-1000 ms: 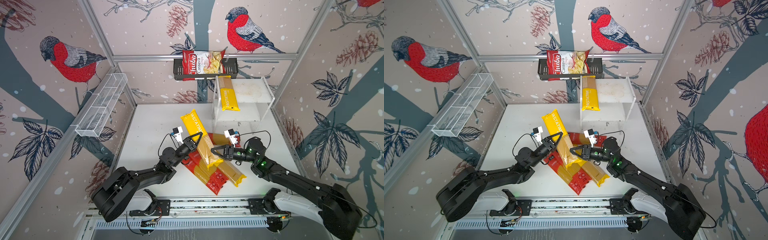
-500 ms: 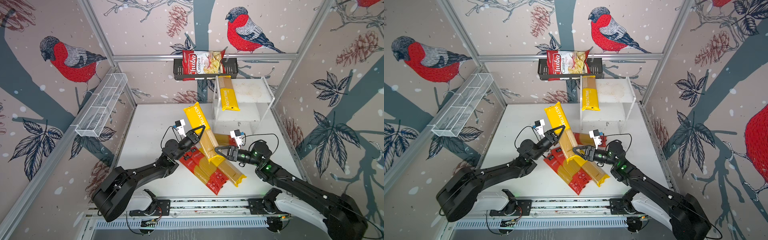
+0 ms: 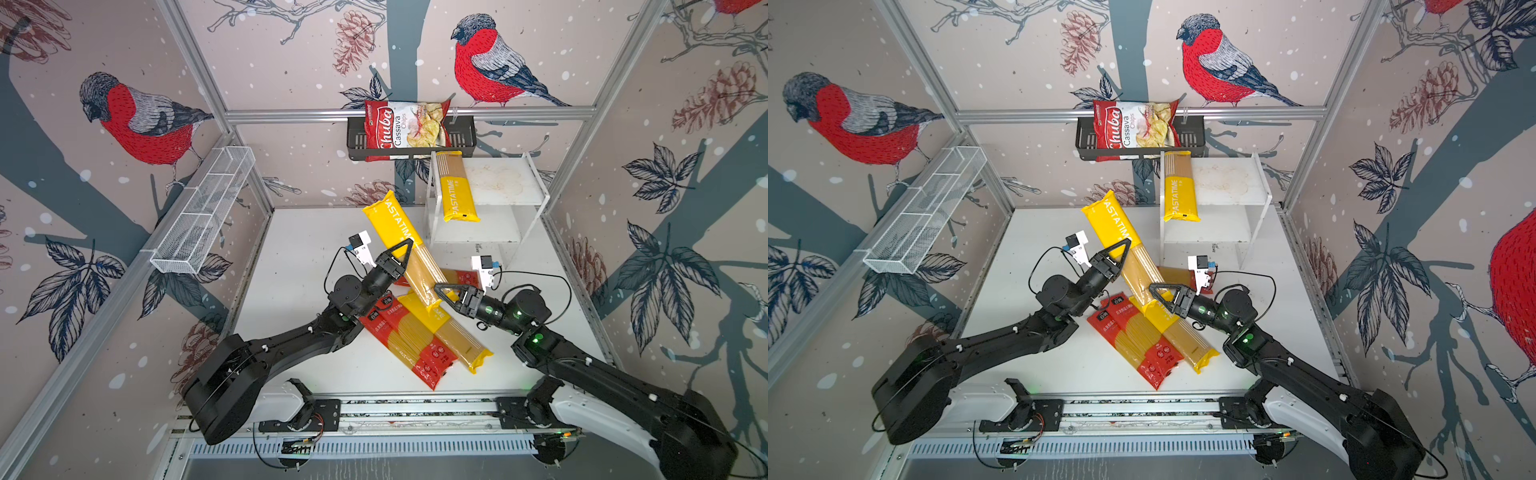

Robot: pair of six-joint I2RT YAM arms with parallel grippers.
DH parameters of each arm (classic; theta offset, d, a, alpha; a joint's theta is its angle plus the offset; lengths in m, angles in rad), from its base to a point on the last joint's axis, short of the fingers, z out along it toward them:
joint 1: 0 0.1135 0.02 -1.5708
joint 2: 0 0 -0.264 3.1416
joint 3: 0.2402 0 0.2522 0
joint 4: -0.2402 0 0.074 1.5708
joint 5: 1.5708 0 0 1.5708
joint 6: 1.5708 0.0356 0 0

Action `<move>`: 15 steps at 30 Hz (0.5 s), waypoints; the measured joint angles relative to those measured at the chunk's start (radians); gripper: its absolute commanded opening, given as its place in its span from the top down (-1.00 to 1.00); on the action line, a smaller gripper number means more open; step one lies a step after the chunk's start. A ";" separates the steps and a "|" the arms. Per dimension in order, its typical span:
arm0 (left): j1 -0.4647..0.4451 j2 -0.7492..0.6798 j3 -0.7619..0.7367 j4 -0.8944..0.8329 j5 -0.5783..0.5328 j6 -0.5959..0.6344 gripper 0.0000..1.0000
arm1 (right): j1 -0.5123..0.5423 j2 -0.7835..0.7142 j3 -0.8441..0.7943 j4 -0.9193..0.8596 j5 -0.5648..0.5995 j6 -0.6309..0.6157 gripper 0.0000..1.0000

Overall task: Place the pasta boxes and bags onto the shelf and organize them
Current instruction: 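Carry the upright pack toward the white shelf with both grippers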

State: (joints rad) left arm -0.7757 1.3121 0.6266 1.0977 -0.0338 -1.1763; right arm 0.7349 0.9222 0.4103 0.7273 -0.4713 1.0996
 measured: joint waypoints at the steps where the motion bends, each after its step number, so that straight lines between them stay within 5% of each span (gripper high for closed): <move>1: -0.005 0.008 0.004 0.000 -0.004 0.000 0.78 | 0.004 0.003 0.002 0.006 0.009 0.000 -0.08; 10: -0.032 0.047 0.031 0.043 -0.031 -0.002 0.72 | 0.012 0.010 -0.005 0.032 0.079 0.027 0.52; 15: -0.032 0.056 0.036 0.047 -0.036 -0.006 0.52 | 0.010 0.010 -0.006 0.052 0.085 0.025 0.68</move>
State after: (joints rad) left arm -0.8078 1.3682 0.6624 1.1450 -0.0700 -1.1820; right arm 0.7452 0.9318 0.4046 0.7795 -0.3862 1.1248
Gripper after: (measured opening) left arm 0.234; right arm 0.197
